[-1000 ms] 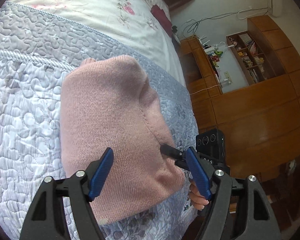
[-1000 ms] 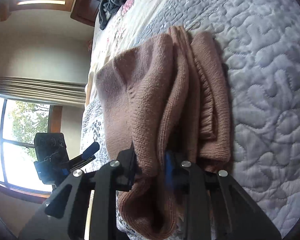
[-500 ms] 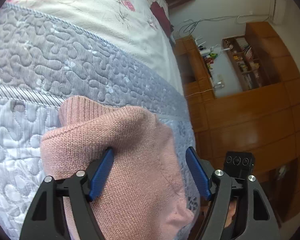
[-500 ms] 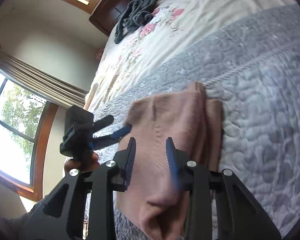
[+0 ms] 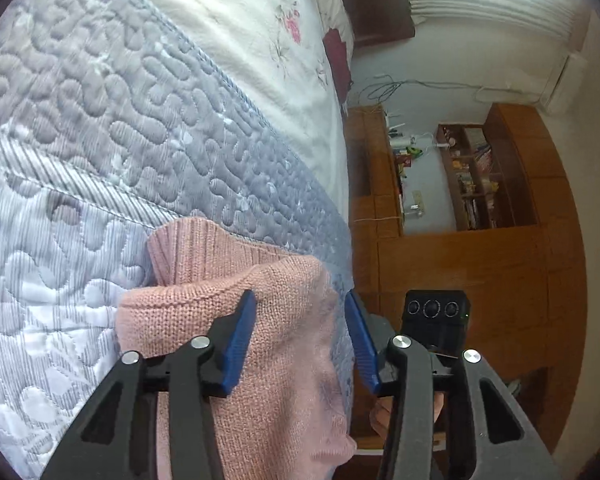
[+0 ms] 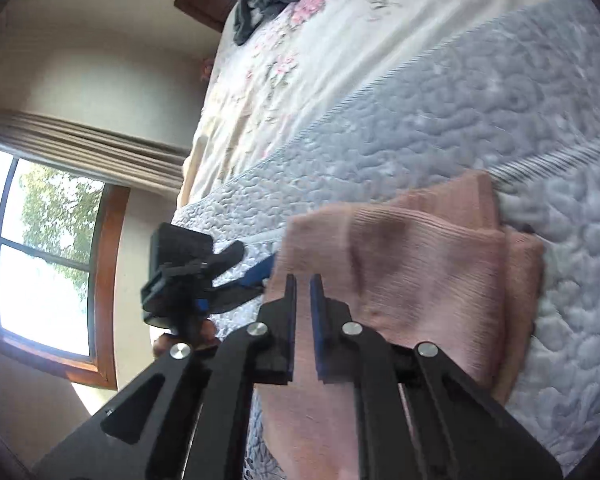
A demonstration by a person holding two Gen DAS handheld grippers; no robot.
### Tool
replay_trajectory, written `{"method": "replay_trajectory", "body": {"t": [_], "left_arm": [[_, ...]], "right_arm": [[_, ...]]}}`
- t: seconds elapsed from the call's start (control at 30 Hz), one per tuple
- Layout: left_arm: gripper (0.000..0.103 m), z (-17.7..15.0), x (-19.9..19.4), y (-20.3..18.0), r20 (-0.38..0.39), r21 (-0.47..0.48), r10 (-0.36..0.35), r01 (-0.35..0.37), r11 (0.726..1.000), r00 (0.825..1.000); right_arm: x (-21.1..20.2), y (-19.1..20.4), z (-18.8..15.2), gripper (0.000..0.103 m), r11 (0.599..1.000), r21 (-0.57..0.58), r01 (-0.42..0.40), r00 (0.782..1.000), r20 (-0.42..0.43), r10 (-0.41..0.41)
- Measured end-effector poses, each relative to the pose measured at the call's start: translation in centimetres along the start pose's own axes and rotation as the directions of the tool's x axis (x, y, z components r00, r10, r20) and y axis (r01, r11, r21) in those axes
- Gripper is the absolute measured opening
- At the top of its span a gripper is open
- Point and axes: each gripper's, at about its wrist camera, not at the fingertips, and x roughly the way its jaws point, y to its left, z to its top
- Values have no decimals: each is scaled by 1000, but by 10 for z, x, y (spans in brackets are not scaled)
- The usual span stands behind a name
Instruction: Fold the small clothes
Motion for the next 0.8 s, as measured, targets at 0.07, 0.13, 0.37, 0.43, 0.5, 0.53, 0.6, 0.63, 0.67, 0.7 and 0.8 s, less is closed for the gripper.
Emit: {"method": "replay_trajectory", "body": {"t": [0.07,0.13,0.37,0.43,0.5,0.53,0.6,0.63,0.67,0.7,0.8], "left_arm": [[43,0,3,3,6,-5,-10,10,1000,1000],[42,1,-2,4,16,-20,-15,15,1000,1000],[44,-42,-45,-16,45,43,-112,110,993,993],[44,-56,-42,-17,6,60,-122,121,991,993],[44,-61,-35,-11,-8,58,-85,85,995,996],[44,-60,-29,-4,-14,37,-63,63,997,998],[30,-60,-16,10,-30,14,7,-6,1000,1000],[14,-61,-11,14,-36,14,42,-42,999,998],[2,-62,-8,16,-47,11,69,-68,998,997],[2,-64,-9,15,-54,1,82,-82,997,995],[32,-73,-28,-16,-45,59,14,-11,998,999]], "right_arm": [[30,13,16,16,1000,-14,-5,998,-64,4],[54,6,23,15,996,7,88,992,-91,-87],[32,-38,-10,6,988,88,130,991,-46,-126],[11,-27,-21,10,994,76,74,997,-14,-73],[-2,-20,-38,10,997,73,2,1000,-11,-1],[-3,-20,-49,10,998,66,-1,1000,-26,3],[-2,-33,-62,3,997,66,49,997,-55,-46],[2,-47,-66,0,992,69,106,993,-64,-102],[-4,-62,-69,0,992,90,84,995,-64,-79],[-9,-67,-71,0,991,124,57,997,-54,-50],[-40,-47,-78,8,994,107,38,999,12,-39]]}}
